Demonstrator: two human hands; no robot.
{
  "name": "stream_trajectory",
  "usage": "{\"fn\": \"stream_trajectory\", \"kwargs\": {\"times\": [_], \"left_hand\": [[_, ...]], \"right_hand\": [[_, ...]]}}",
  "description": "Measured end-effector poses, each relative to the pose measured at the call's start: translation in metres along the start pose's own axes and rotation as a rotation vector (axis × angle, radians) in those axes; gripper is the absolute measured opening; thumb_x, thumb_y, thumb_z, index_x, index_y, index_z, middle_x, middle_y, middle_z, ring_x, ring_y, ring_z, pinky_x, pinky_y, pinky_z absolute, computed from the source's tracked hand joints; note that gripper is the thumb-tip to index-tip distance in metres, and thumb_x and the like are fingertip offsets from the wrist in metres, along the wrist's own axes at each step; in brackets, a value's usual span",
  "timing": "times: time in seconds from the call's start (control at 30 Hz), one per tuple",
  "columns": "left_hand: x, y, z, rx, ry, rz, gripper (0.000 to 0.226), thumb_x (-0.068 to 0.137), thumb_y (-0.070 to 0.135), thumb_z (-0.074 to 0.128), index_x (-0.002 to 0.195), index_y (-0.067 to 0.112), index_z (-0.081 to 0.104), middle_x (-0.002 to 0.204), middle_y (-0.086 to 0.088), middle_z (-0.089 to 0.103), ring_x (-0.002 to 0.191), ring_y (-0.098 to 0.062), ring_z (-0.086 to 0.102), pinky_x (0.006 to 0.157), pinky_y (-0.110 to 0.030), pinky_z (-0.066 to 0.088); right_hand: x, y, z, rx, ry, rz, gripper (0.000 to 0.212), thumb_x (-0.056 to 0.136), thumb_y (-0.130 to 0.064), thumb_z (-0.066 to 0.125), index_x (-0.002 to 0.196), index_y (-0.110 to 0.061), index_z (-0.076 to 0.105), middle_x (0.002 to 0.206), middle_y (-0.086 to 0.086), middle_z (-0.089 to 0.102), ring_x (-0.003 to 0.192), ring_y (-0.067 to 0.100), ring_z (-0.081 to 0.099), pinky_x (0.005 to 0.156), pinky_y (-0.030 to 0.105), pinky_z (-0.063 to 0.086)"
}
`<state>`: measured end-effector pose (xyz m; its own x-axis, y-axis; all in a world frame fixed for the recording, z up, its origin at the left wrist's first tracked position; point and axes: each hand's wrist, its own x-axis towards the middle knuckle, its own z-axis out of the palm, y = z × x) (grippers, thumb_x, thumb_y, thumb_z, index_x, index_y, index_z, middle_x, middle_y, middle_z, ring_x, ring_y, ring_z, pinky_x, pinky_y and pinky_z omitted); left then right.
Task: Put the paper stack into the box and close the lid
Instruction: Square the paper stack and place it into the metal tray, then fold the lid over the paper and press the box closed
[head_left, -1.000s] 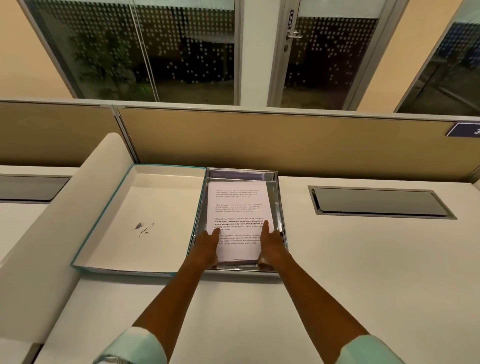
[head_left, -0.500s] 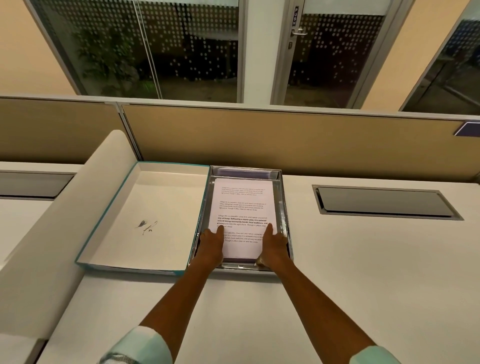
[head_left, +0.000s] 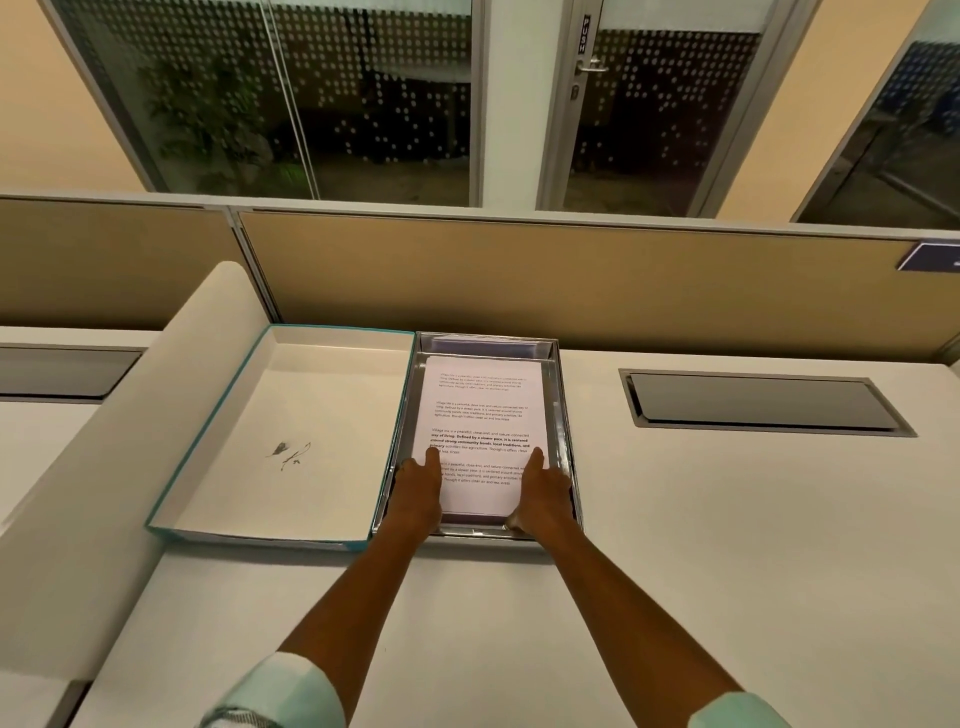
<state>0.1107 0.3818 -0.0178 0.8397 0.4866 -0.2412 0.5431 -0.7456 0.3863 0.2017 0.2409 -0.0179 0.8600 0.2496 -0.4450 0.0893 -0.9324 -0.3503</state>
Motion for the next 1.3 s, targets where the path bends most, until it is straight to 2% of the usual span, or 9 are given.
{"fn": "stream_trajectory", "kwargs": {"times": [0.27, 0.4, 0.5, 0.57, 0.7, 0.87, 1.0, 1.13, 1.3], "left_hand": [[-0.006, -0.004, -0.005, -0.008, 0.006, 0.010, 0.073, 0.083, 0.010, 0.068, 0.142, 0.011, 0.025, 0.131, -0.018, 0.048, 0.117, -0.029, 0.057, 0.100, -0.039, 0.049], [-0.008, -0.006, -0.009, -0.097, -0.017, 0.009, 0.078, 0.082, 0.012, 0.069, 0.143, 0.015, 0.020, 0.128, -0.015, 0.050, 0.110, -0.028, 0.060, 0.094, -0.039, 0.055], [-0.009, -0.008, -0.017, -0.288, -0.056, -0.021, 0.078, 0.083, 0.013, 0.067, 0.145, 0.018, 0.019, 0.129, -0.013, 0.051, 0.112, -0.027, 0.059, 0.093, -0.040, 0.055], [-0.013, -0.003, -0.026, -0.347, -0.027, 0.047, 0.078, 0.079, 0.015, 0.073, 0.142, 0.015, 0.027, 0.129, -0.012, 0.055, 0.115, -0.030, 0.059, 0.094, -0.042, 0.054], [-0.022, -0.003, -0.044, -0.417, 0.132, 0.113, 0.067, 0.074, 0.016, 0.080, 0.131, 0.006, 0.047, 0.130, -0.014, 0.061, 0.113, -0.035, 0.062, 0.093, -0.039, 0.052], [-0.035, -0.039, -0.059, -0.550, 0.467, -0.146, 0.021, 0.087, 0.022, 0.067, 0.088, 0.001, 0.065, 0.083, -0.015, 0.071, 0.080, -0.033, 0.067, 0.076, -0.036, 0.051], [-0.059, -0.080, -0.062, -0.469, 0.595, -0.340, 0.034, 0.093, 0.023, 0.054, 0.067, 0.001, 0.058, 0.066, -0.014, 0.063, 0.070, -0.035, 0.062, 0.062, -0.033, 0.042], [-0.079, -0.107, -0.057, -0.436, 0.641, -0.529, 0.033, 0.093, 0.028, 0.053, 0.083, -0.002, 0.060, 0.079, -0.022, 0.066, 0.075, -0.036, 0.063, 0.066, -0.039, 0.049], [-0.092, -0.109, -0.061, -0.617, 0.612, -0.759, 0.051, 0.088, 0.030, 0.063, 0.118, -0.008, 0.048, 0.114, -0.033, 0.059, 0.103, -0.050, 0.058, 0.085, -0.054, 0.049]], "right_hand": [[-0.003, -0.001, 0.001, -0.030, 0.019, -0.042, 0.106, 0.080, -0.019, 0.073, 0.151, -0.013, -0.005, 0.145, 0.020, 0.035, 0.132, 0.032, 0.041, 0.104, 0.042, 0.046], [-0.005, 0.007, 0.000, 0.073, 0.082, -0.085, 0.055, 0.097, -0.023, 0.039, 0.148, -0.012, 0.020, 0.141, 0.025, 0.039, 0.126, 0.039, 0.044, 0.102, 0.045, 0.041], [-0.007, 0.011, 0.001, 0.141, 0.035, -0.116, 0.090, 0.081, -0.019, 0.066, 0.150, -0.021, 0.009, 0.146, 0.023, 0.029, 0.131, 0.039, 0.037, 0.105, 0.046, 0.037], [-0.012, 0.009, -0.002, 0.134, 0.060, -0.219, 0.114, 0.064, -0.035, 0.082, 0.149, -0.022, 0.008, 0.146, 0.018, 0.031, 0.133, 0.035, 0.039, 0.105, 0.046, 0.042], [-0.024, 0.012, -0.026, 0.379, 0.160, -0.360, 0.101, 0.060, -0.034, 0.088, 0.141, -0.017, 0.031, 0.140, 0.008, 0.050, 0.126, 0.027, 0.051, 0.099, 0.038, 0.048], [-0.024, 0.045, -0.050, 0.657, 0.218, -0.159, 0.077, 0.084, -0.037, 0.068, 0.147, -0.015, 0.030, 0.149, 0.013, 0.042, 0.134, 0.033, 0.044, 0.104, 0.042, 0.042], [-0.023, 0.080, -0.049, 0.784, 0.162, -0.003, 0.058, 0.091, -0.043, 0.058, 0.140, -0.015, 0.044, 0.140, 0.010, 0.052, 0.123, 0.030, 0.053, 0.098, 0.041, 0.046], [-0.018, 0.105, -0.032, 0.839, 0.067, 0.059, 0.045, 0.092, -0.039, 0.055, 0.128, -0.012, 0.058, 0.112, 0.009, 0.062, 0.099, 0.023, 0.057, 0.092, 0.041, 0.050], [-0.026, 0.108, -0.023, 0.943, 0.038, 0.068, 0.032, 0.094, -0.025, 0.055, 0.106, 0.004, 0.062, 0.081, 0.010, 0.057, 0.077, 0.023, 0.050, 0.070, 0.034, 0.044]]}}
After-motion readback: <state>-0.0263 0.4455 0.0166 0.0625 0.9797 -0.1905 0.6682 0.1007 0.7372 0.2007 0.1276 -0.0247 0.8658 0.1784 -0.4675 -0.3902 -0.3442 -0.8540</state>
